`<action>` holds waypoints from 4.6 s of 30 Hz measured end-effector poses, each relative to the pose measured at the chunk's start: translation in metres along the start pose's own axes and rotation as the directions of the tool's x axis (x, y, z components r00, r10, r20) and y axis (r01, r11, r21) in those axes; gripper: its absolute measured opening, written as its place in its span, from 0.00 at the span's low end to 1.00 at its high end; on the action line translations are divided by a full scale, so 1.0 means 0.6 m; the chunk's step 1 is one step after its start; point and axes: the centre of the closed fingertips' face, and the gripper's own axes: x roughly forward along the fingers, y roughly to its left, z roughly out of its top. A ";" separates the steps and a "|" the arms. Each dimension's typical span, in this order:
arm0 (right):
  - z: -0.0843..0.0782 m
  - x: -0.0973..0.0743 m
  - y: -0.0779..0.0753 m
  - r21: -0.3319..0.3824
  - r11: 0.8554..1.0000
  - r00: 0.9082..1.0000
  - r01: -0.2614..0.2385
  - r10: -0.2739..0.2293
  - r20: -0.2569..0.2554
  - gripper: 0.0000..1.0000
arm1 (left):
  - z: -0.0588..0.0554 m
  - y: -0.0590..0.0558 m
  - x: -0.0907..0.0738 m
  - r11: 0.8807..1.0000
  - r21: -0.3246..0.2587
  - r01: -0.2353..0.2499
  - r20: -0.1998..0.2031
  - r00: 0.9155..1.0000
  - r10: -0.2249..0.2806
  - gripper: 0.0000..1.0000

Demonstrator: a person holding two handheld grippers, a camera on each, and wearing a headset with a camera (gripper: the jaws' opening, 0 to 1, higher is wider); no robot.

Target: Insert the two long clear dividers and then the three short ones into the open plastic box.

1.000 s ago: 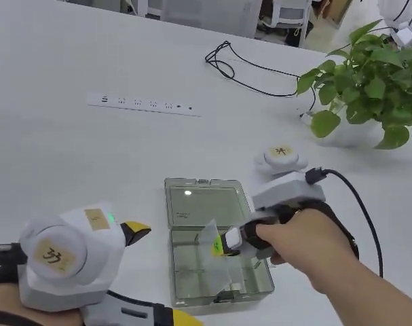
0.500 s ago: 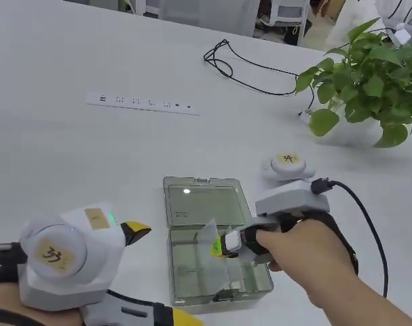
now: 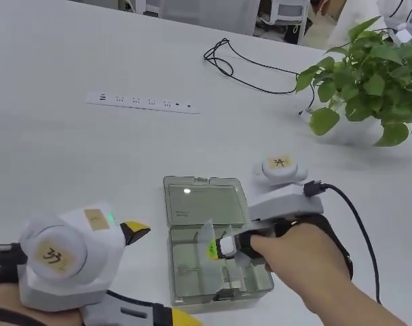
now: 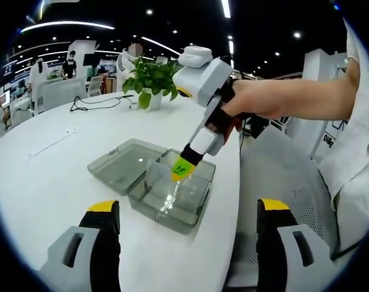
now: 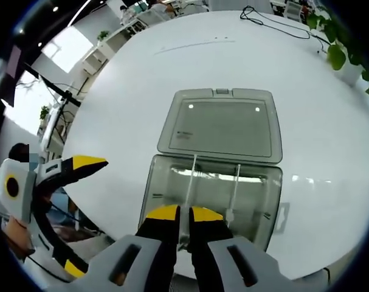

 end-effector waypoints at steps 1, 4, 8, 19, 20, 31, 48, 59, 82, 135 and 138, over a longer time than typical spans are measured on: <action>0.000 0.001 0.002 -0.004 1.000 1.000 -0.010 0.010 0.001 0.07 | 0.000 0.000 0.000 1.000 -0.001 0.001 0.001 1.000 -0.001 0.96; 0.002 0.004 0.004 -0.039 0.999 1.000 -0.023 0.023 0.003 0.08 | -0.001 0.001 0.001 1.000 0.008 0.000 -0.004 1.000 0.000 0.97; 0.000 0.017 0.009 -0.059 0.997 0.999 -0.044 0.044 0.009 0.09 | -0.002 0.002 0.001 1.000 0.008 -0.001 -0.008 1.000 0.001 0.97; -0.005 0.033 0.005 -0.065 0.994 0.996 -0.090 0.091 0.008 0.11 | -0.004 0.008 -0.007 1.000 -0.005 -0.026 -0.018 1.000 0.026 0.97; -0.006 0.034 0.005 -0.064 0.993 0.995 -0.094 0.095 0.009 0.11 | -0.004 0.008 -0.007 1.000 -0.006 -0.029 -0.018 0.999 0.028 0.97; -0.010 0.042 0.002 -0.060 0.988 0.989 -0.140 0.142 0.033 0.12 | 0.001 0.005 -0.016 0.997 -0.026 -0.078 -0.021 0.997 0.077 0.96; -0.002 0.034 0.008 -0.130 0.968 0.970 -0.213 0.226 0.087 0.15 | 0.032 -0.007 -0.045 0.976 -0.059 -0.209 0.010 0.978 0.210 0.97; 0.023 -0.017 0.012 -0.183 0.940 0.940 -0.289 0.315 0.130 0.26 | 0.035 0.001 -0.064 0.956 -0.087 -0.281 0.019 0.959 0.284 0.98; 0.014 -0.126 -0.024 -0.489 0.815 0.900 -0.312 0.418 0.123 0.57 | 0.047 -0.004 -0.056 0.964 -0.047 -0.263 0.027 0.964 0.264 1.00; -0.026 -0.021 -0.262 -0.919 0.303 0.962 -0.253 -0.019 -0.271 0.48 | 0.023 0.013 -0.032 0.972 -0.104 -0.210 0.010 0.977 0.212 1.00; -0.026 -0.015 -0.266 -0.921 0.291 0.960 -0.258 -0.031 -0.279 0.48 | 0.020 0.015 -0.030 0.972 -0.105 -0.208 0.006 0.978 0.210 1.00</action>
